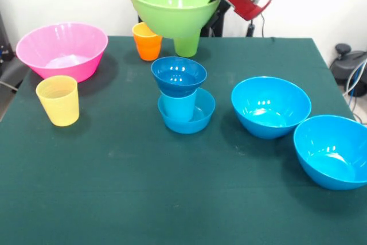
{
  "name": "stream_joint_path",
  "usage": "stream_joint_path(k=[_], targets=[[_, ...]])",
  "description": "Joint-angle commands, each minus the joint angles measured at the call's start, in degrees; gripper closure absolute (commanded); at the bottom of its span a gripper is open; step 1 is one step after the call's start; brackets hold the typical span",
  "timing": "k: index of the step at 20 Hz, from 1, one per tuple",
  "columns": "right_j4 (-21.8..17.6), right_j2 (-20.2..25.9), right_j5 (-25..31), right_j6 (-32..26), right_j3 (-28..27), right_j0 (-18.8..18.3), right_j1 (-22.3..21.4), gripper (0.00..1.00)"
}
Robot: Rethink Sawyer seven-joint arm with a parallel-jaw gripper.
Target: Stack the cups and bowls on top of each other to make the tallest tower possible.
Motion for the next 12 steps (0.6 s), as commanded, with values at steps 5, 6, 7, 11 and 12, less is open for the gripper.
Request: stream_joint_path(k=[5,6,7,11,12], targets=[[1.36,4.35,-6.87,5.05,6.29,1.37,4.28,1.00],[1.55,4.35,-7.13,5.42,6.44,1.37,4.59,1.00],[1.68,4.31,-7.28,5.68,6.59,1.43,4.69,1.00],[2.09,4.00,-8.46,6.98,7.22,1.61,5.56,1.00],[2.25,4.00,-8.86,7.23,7.34,1.51,5.91,1.00]])
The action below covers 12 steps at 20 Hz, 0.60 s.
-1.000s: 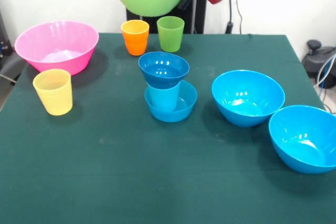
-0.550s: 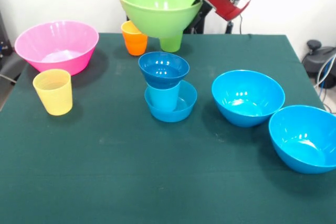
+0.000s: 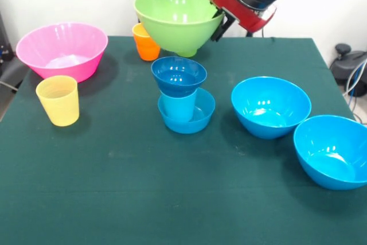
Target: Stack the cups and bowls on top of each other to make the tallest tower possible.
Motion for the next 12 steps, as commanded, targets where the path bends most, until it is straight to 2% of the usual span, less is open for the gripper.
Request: stream_joint_path(k=[1,3,4,7,8,12], targets=[[1.81,3.96,-5.84,7.69,5.64,0.75,5.03,1.00],[2.08,3.72,-7.18,8.61,6.42,0.86,5.44,1.00],[2.31,3.25,-6.16,8.38,6.56,1.02,4.02,1.00],[2.33,2.63,-6.52,9.01,6.08,1.13,4.95,1.00],[2.07,2.66,-5.20,8.45,2.98,0.49,6.53,1.00],[1.75,1.68,-4.93,8.90,1.98,0.60,7.34,1.00]])
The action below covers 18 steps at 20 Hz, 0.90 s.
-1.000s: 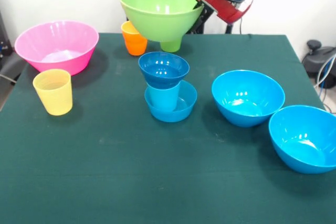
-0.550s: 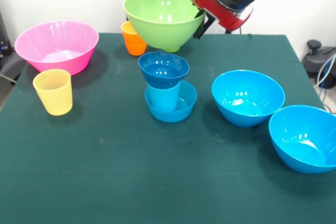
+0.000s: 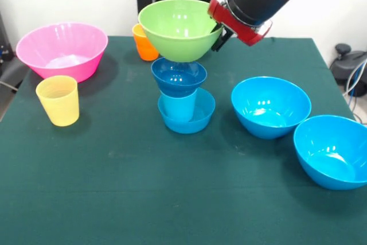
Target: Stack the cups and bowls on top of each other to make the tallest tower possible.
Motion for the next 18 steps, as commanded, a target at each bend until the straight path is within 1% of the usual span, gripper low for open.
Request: stream_joint_path(k=[1,2,4,6,7,18], targets=[[0.50,1.66,-2.81,9.02,0.29,0.57,4.71,1.00],[0.37,1.75,-2.06,8.59,-2.34,-0.21,6.42,1.00],[0.81,1.52,-3.02,9.20,0.07,0.73,5.25,1.00],[0.96,1.29,-3.09,9.32,0.39,0.93,5.12,1.00],[1.02,1.14,-3.90,9.84,1.38,1.22,5.10,1.00],[2.04,0.56,-5.65,10.44,1.81,1.86,6.25,1.00]])
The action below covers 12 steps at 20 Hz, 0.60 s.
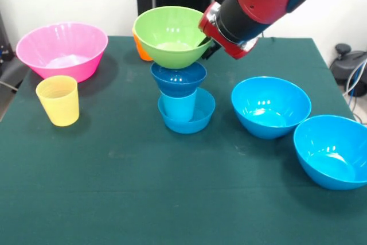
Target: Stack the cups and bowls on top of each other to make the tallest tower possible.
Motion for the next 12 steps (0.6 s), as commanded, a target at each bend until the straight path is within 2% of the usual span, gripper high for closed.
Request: stream_joint_path(k=[1,5,12], targets=[[1.82,2.50,-5.56,10.41,1.60,1.42,1.74,1.00],[2.24,2.60,-4.54,8.67,-2.26,0.10,3.25,1.00],[3.17,3.09,-7.52,8.23,-2.74,0.11,2.55,1.00]])
